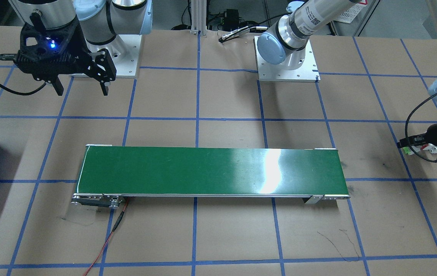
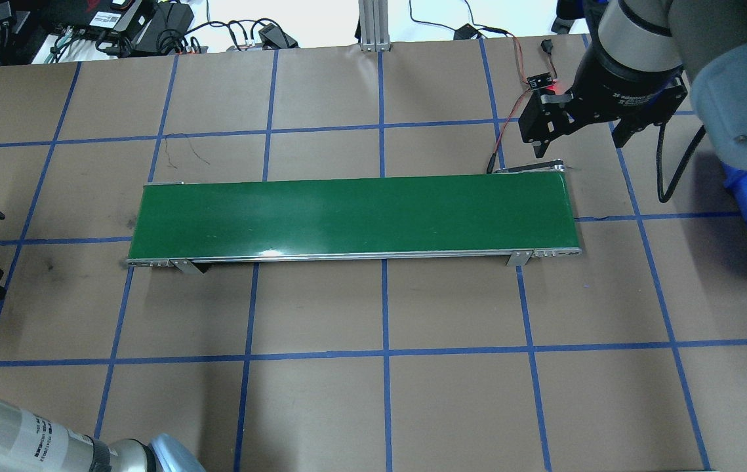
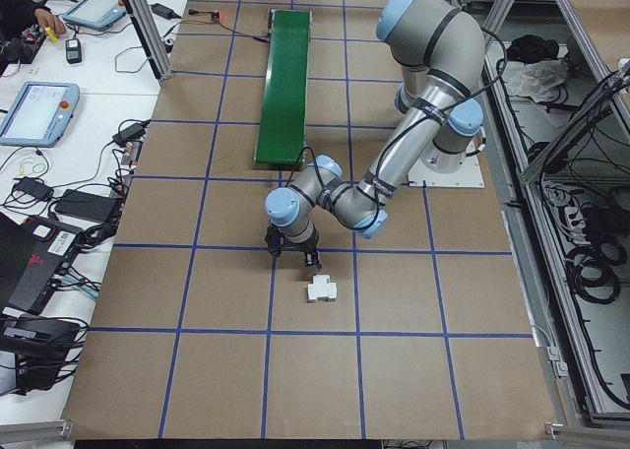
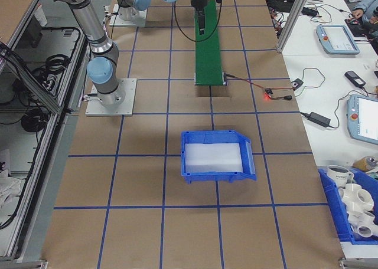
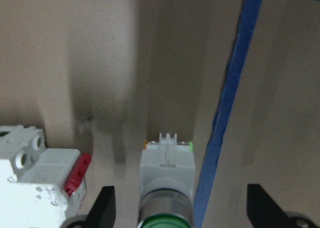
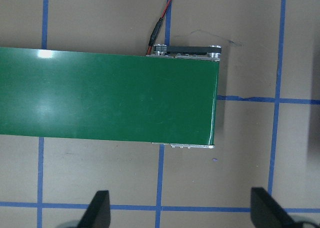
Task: Move button from left to right
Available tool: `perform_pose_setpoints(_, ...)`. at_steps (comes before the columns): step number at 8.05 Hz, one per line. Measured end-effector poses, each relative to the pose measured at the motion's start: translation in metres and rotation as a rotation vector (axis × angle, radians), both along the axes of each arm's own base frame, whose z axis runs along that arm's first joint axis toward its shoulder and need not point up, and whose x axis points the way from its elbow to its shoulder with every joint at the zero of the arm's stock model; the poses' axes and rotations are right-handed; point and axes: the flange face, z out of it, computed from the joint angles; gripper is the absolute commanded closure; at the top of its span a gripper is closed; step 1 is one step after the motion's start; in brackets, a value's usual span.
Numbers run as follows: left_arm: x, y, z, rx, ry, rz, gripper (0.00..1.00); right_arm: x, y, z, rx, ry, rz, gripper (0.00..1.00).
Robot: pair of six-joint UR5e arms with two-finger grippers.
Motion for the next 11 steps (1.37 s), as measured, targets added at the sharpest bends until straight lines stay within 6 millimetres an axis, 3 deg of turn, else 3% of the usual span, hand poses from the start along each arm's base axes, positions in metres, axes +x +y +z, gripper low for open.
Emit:
perform_pose_setpoints(1,-0.001,0.001,0.0,0.001,0.002,0.003,0.13,0.0,0.0,0.0,0.001,0.001,0.0,0.0)
perform_pose_setpoints(2,-0.002,0.002,-0.001,0.002,0.003,0.002,0.47,0.0,0.0,0.0,0.002,0.001,0.0,0.0)
perform_pose_setpoints(4,-0.001,0.002,0.0,0.0,0.003,-0.004,0.92,0.0,0.0,0.0,0.003,0.0,-0.001,0.0)
perform_pose_setpoints(5,-0.001,0.002,0.001,0.0,0.001,-0.004,1.0,0.0,0.0,0.0,0.003,0.0,-0.002,0.0)
perform_pose_setpoints(8,0.0,0.002,0.005,-0.003,-0.003,-0.008,1.0,0.0,0.0,0.0,0.004,0.0,-0.003,0.0)
perform_pose_setpoints(9,0.0,0.002,0.013,-0.005,-0.009,-0.011,1.0,0.0,0.0,0.0,0.004,0.0,-0.003,0.0)
perform_pose_setpoints(11,-0.011,0.006,0.048,-0.001,-0.003,-0.018,1.0,0.0,0.0,0.0,0.004,0.0,-0.003,0.0)
